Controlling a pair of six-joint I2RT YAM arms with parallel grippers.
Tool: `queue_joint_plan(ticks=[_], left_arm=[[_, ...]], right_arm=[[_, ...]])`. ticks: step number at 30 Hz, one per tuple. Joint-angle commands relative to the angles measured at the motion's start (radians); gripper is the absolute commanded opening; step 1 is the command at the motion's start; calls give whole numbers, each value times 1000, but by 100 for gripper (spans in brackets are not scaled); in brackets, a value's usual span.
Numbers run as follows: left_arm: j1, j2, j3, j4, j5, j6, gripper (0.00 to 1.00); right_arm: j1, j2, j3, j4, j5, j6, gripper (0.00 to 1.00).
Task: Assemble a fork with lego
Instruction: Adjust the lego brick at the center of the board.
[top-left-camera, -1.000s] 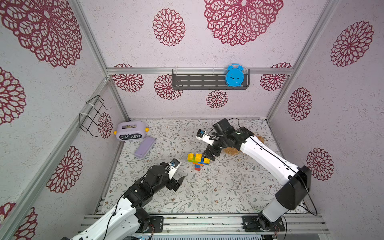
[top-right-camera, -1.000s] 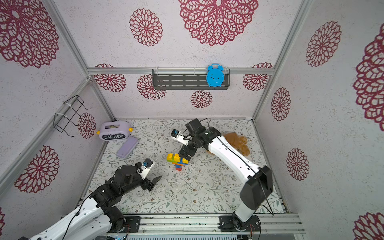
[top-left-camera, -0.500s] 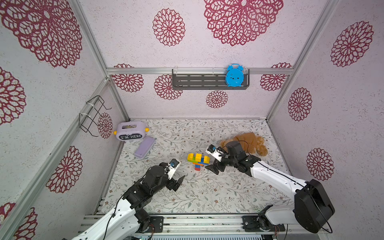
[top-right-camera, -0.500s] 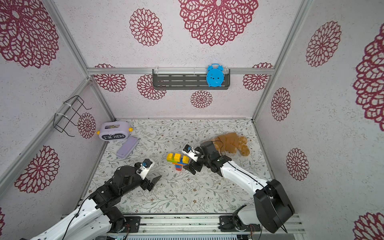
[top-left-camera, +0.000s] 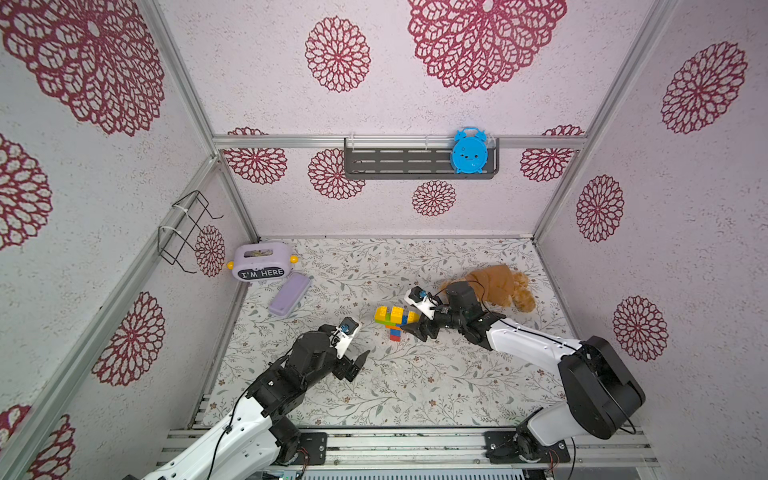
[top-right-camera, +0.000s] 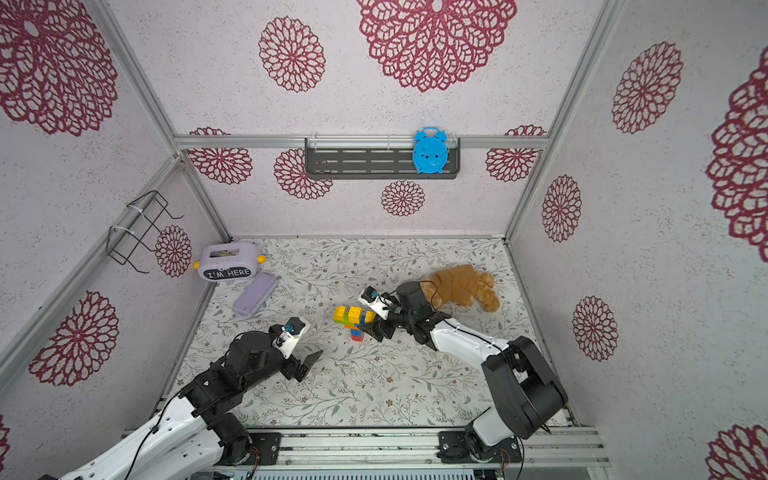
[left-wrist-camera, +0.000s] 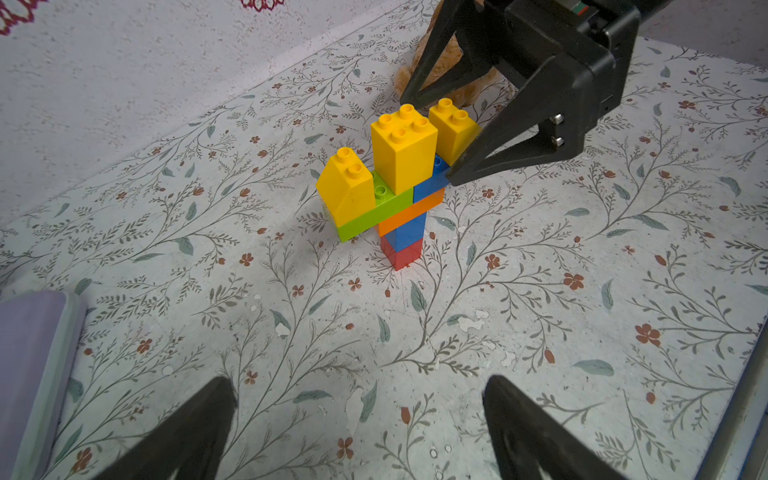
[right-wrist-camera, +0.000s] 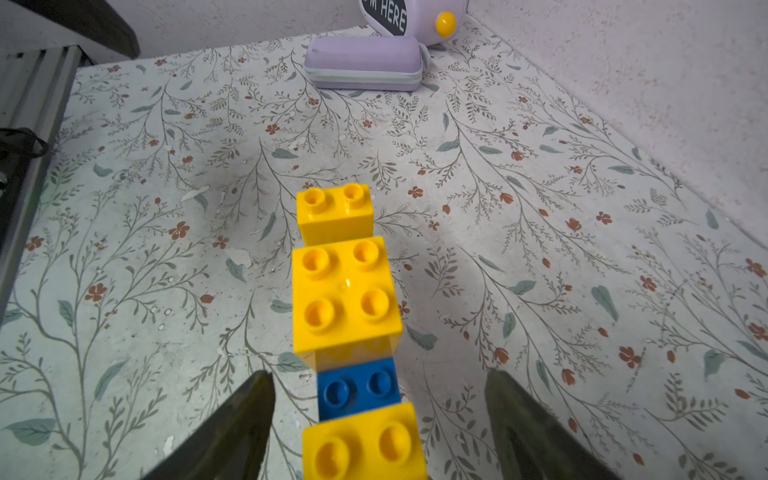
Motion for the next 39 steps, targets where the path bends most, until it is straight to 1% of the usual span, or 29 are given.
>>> queue_joint_plan(ticks=[1, 7, 16, 20, 24, 26, 29, 31, 33, 35, 39], left_arm=[[-8, 3, -9, 17, -4, 10, 97], [-9, 7, -9, 17, -5, 11, 97], [-8, 14, -6, 15, -3, 14, 97], [-8, 15, -6, 13, -5, 16, 97], [-8, 17, -6, 13, -3, 16, 97], [-8, 17, -6, 12, -4, 15, 97], [-9, 14, -6, 11, -4, 15, 97], [-8, 11, -6, 9, -6, 15, 97], [-8, 4, -6, 8, -7, 9, 97], [-9, -9, -8, 11, -9, 5, 97], [-9, -30, -16, 20, -15, 7, 97]], right_arm=[[17, 17, 24, 51, -31, 23, 78], [35, 60, 46, 30, -25, 17, 69], [51, 92, 64, -3, -18, 3, 53], [52, 92, 65, -13, -13, 8, 44], [53, 74, 63, -13, 5, 38, 32], [52, 55, 60, -16, 18, 63, 28], [51, 6, 52, -18, 59, 131, 26], [45, -36, 51, -26, 94, 212, 26], [32, -93, 32, -15, 114, 327, 26], [14, -150, 0, 8, 102, 432, 26], [-24, -251, -98, 76, 112, 680, 25]])
